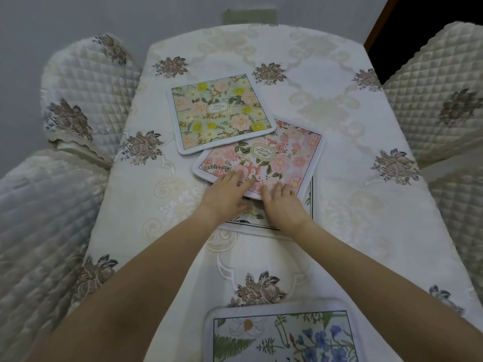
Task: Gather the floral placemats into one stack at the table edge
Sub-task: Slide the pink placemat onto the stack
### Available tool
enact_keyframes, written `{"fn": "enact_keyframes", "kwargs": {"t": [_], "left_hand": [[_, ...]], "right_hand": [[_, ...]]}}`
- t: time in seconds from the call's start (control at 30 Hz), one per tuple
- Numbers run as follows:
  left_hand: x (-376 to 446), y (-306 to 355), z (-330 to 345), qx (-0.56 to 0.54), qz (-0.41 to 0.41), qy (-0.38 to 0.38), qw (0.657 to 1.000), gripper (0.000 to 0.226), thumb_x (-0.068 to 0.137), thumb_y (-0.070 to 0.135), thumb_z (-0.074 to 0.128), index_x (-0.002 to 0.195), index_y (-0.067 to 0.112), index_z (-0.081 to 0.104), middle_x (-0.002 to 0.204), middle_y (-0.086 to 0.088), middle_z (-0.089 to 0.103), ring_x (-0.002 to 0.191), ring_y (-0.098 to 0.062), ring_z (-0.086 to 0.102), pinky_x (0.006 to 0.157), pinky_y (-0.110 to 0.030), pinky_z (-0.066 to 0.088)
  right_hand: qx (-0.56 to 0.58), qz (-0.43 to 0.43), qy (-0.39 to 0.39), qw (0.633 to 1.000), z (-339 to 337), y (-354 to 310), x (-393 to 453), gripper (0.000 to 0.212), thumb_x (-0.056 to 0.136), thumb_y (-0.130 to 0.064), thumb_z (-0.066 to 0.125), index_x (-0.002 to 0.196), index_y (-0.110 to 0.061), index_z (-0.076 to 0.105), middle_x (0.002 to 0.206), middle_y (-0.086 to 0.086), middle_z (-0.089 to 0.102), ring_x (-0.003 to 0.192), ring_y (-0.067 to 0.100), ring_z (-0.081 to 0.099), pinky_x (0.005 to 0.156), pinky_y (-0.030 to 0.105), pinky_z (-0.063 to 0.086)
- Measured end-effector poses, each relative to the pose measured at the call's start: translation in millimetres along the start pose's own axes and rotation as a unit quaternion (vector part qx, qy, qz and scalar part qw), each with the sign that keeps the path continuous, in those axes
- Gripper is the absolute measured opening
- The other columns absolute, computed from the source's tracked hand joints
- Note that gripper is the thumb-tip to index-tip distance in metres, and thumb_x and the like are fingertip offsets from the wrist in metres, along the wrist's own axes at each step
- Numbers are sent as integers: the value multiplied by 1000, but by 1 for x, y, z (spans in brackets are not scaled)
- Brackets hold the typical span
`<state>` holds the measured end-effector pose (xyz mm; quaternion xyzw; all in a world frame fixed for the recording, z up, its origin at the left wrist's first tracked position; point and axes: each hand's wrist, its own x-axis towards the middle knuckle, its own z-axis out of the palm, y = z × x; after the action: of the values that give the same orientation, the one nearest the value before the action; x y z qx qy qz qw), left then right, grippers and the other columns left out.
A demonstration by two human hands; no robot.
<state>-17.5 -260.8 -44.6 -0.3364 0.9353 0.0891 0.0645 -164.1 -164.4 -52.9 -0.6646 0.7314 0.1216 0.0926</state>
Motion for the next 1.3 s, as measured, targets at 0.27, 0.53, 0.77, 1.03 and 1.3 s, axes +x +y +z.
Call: {"fn": "enact_keyframes", "kwargs": {"t": [0.27, 0.53, 0.77, 1.03, 1.3], "left_hand": [[-10, 23, -8, 31, -41, -41, 998, 63, 91, 7, 50, 146, 13, 20, 155, -16, 20, 143, -33, 18, 115, -46, 21], [-72, 65, -6, 91, -30, -52, 994, 57, 91, 3, 45, 142, 9, 20, 148, -18, 34, 131, -34, 37, 100, -43, 41], [-146, 102, -1, 83, -3, -56, 995, 69, 85, 4, 55, 143, 10, 18, 144, -18, 36, 125, -35, 40, 98, -43, 39], [-224, 129, 16, 38, -5, -62, 997, 87, 79, -10, 53, 148, 19, 9, 156, -15, 17, 143, -30, 16, 116, -39, 18], [-295, 175, 38, 8, -32, -62, 998, 91, 79, -16, 49, 149, 18, 1, 158, -11, 12, 145, -28, 11, 117, -36, 19]], "right_hand": [[2, 27, -20, 999, -5, -6, -15, 67, 95, -7, 44, 148, -8, 3, 149, 37, 17, 137, 52, 20, 114, 56, 22], [53, -21, -21, 998, 2, -6, -88, 69, 91, 4, 43, 148, -15, 8, 151, 33, 17, 139, 46, 18, 116, 52, 20], [53, -69, -23, 996, 15, -14, -162, 74, 91, -4, 51, 149, -15, 7, 152, 29, 20, 140, 42, 19, 116, 49, 21], [41, -102, 1, 994, 31, -18, -244, 86, 84, 8, 52, 150, -15, 2, 154, 26, 17, 142, 38, 17, 117, 47, 19], [35, -118, 20, 992, 54, -25, -314, 78, 89, 5, 48, 149, -18, 4, 154, 26, 19, 143, 39, 17, 118, 46, 17]]}}
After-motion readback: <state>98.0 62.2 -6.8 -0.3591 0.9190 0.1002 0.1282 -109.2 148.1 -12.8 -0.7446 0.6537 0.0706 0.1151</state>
